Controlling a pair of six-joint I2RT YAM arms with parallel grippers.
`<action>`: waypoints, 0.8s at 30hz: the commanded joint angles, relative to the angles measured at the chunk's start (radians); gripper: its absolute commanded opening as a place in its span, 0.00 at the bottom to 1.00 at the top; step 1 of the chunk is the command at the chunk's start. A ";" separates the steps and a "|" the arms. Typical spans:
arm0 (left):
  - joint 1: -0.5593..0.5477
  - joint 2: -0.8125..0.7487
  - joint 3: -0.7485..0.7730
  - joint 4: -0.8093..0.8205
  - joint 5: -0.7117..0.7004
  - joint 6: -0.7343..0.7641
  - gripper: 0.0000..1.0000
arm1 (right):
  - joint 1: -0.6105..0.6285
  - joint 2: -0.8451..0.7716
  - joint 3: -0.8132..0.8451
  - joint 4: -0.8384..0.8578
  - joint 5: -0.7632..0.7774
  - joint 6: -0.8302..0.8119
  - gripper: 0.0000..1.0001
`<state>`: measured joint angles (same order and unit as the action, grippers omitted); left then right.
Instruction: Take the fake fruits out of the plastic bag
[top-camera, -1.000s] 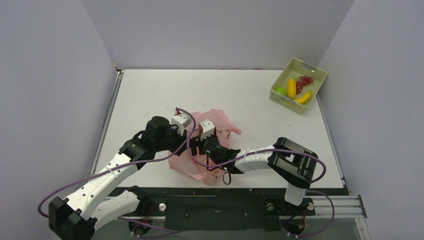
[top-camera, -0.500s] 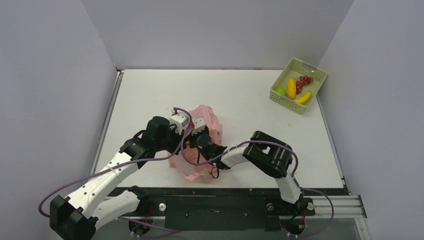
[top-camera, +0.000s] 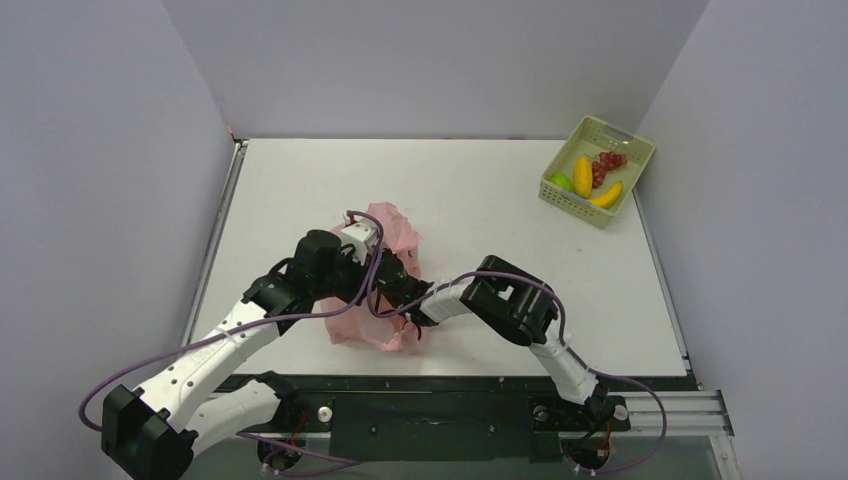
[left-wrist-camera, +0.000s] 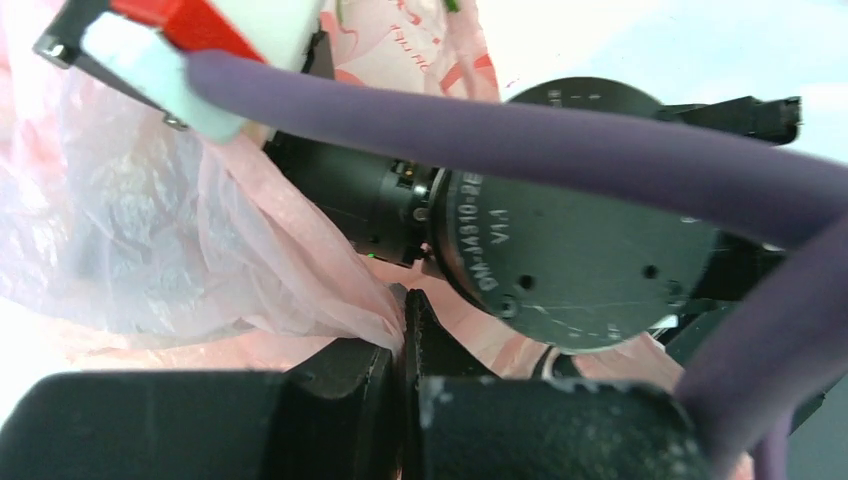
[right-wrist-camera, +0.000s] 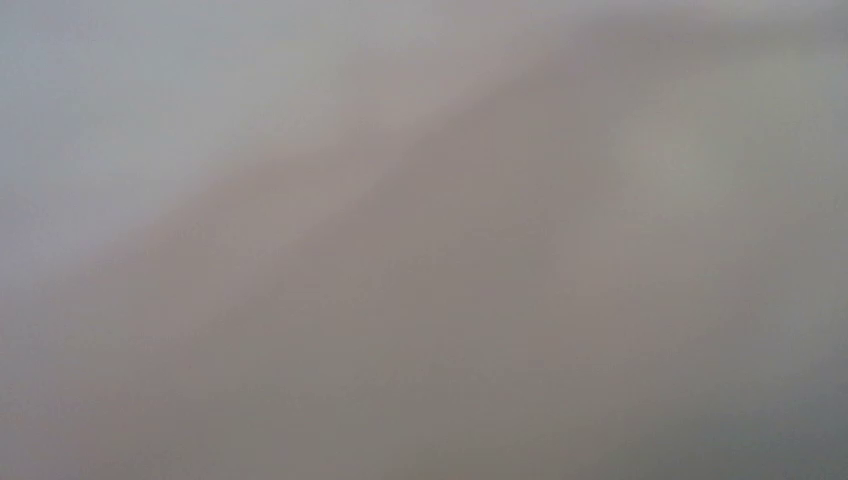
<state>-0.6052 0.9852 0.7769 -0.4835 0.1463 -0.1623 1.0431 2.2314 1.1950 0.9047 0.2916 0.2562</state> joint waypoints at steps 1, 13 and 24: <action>-0.039 0.007 0.028 0.039 0.125 0.055 0.00 | 0.002 0.038 0.068 -0.125 -0.034 -0.034 0.72; -0.039 0.008 0.039 0.014 0.054 0.058 0.00 | -0.024 -0.215 -0.194 -0.023 0.126 -0.008 0.22; -0.036 0.009 0.040 0.001 0.002 0.058 0.00 | 0.072 -0.502 -0.482 -0.017 0.296 -0.050 0.06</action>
<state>-0.6342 0.9882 0.7769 -0.4847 0.1570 -0.1253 1.0607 1.8214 0.7662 0.8669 0.5106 0.2386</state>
